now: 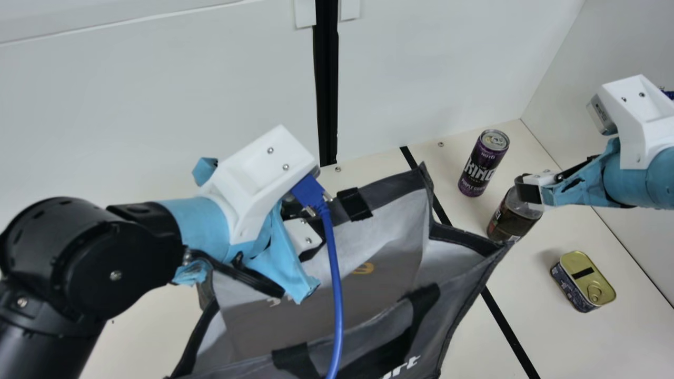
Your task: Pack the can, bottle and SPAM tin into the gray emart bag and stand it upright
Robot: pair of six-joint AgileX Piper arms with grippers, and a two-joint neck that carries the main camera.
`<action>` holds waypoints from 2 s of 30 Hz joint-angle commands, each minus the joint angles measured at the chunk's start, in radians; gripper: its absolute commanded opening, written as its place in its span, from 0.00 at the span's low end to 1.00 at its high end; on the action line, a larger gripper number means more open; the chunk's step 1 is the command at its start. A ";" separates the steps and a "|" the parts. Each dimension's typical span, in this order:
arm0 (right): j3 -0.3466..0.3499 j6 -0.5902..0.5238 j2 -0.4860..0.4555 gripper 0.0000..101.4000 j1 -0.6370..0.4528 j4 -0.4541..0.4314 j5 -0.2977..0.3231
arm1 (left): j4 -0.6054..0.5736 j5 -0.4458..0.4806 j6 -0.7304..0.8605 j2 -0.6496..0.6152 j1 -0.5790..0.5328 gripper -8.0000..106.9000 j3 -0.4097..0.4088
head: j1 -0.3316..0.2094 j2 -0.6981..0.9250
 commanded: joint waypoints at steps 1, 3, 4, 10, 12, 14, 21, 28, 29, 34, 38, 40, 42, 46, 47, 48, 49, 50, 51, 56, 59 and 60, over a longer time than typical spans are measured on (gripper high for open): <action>0.000 0.000 0.000 0.94 0.000 0.000 0.000 | 0.004 0.002 -0.003 -0.005 0.000 0.00 0.008 | -0.021 -0.001; 0.000 0.000 0.000 0.94 0.000 0.000 0.000 | 0.007 0.002 -0.006 -0.010 0.002 0.00 0.017 | -0.021 -0.001; 0.000 0.000 0.000 0.94 0.000 0.000 0.000 | 0.010 0.002 -0.008 -0.012 0.002 0.00 0.021 | -0.021 -0.001; 0.000 0.000 0.000 0.94 0.000 0.000 0.000 | 0.035 0.002 -0.027 -0.032 0.004 0.12 0.043 | -0.021 -0.001; 0.000 0.000 0.000 0.94 0.000 0.000 0.000 | 0.042 0.002 -0.033 -0.040 0.004 0.17 0.051 | -0.021 -0.001; 0.000 0.000 0.000 0.94 0.000 0.000 0.000 | 0.049 0.002 -0.040 -0.049 0.004 0.23 0.058 | -0.021 -0.001; 0.000 0.000 0.000 0.94 0.000 0.000 0.000 | 0.082 0.002 -0.068 -0.084 -0.005 0.44 0.080 | -0.021 -0.001; 0.000 0.000 0.000 0.94 0.000 0.000 0.000 | 0.117 0.002 -0.100 -0.116 -0.021 0.64 0.092 | -0.021 -0.001; 0.000 0.000 0.000 0.94 0.000 0.000 0.000 | 0.123 0.002 -0.105 -0.120 -0.024 0.67 0.094 | -0.021 -0.001; 0.000 0.000 0.000 0.94 0.000 0.000 0.000 | 0.151 0.002 -0.129 -0.139 -0.040 0.81 0.110 | -0.021 -0.001; 0.000 0.000 0.000 0.94 0.000 0.000 0.000 | 0.163 0.002 -0.146 -0.152 -0.049 0.85 0.124 | -0.021 -0.001; 0.000 0.000 0.000 0.94 0.000 0.000 0.000 | 0.169 0.002 -0.151 -0.155 -0.053 0.85 0.129 | -0.021 -0.001; 0.000 0.000 0.000 0.94 0.000 0.000 0.000 | 0.175 0.002 -0.156 -0.158 -0.057 0.85 0.134 | -0.021 -0.001; 0.000 0.000 0.000 0.94 0.000 0.000 0.000 | 0.185 0.002 -0.162 -0.162 -0.064 0.85 0.142 | -0.021 -0.001; 0.000 0.000 0.000 0.94 0.000 0.000 0.000 | 0.187 0.002 -0.163 -0.162 -0.066 0.85 0.143 | -0.021 -0.001; 0.000 0.000 0.000 0.94 0.000 0.000 0.000 | 0.187 0.002 -0.163 -0.163 -0.068 0.80 0.144 | -0.021 -0.001; 0.000 0.000 0.000 0.94 0.000 0.000 0.000 | 0.188 0.002 -0.163 -0.163 -0.070 0.74 0.146 | -0.021 -0.001; 0.000 0.000 0.000 0.94 0.000 0.000 0.000 | 0.190 0.002 -0.163 -0.164 -0.072 0.68 0.147 | -0.021 -0.001; 0.000 0.000 0.000 0.94 0.000 0.000 0.000 | 0.191 0.002 -0.163 -0.164 -0.074 0.62 0.148 | -0.021 -0.001; 0.000 0.000 0.000 0.94 0.000 0.000 0.000 | 0.205 0.002 -0.162 -0.166 -0.083 0.33 0.148 | -0.021 -0.001; 0.000 0.000 0.000 0.94 0.000 0.000 0.000 | 0.218 0.002 -0.167 -0.168 -0.087 0.16 0.147 | -0.021 -0.001; 0.000 0.000 0.000 0.94 0.000 0.000 0.000 | 0.224 0.002 -0.170 -0.170 -0.088 0.10 0.147 | -0.021 -0.001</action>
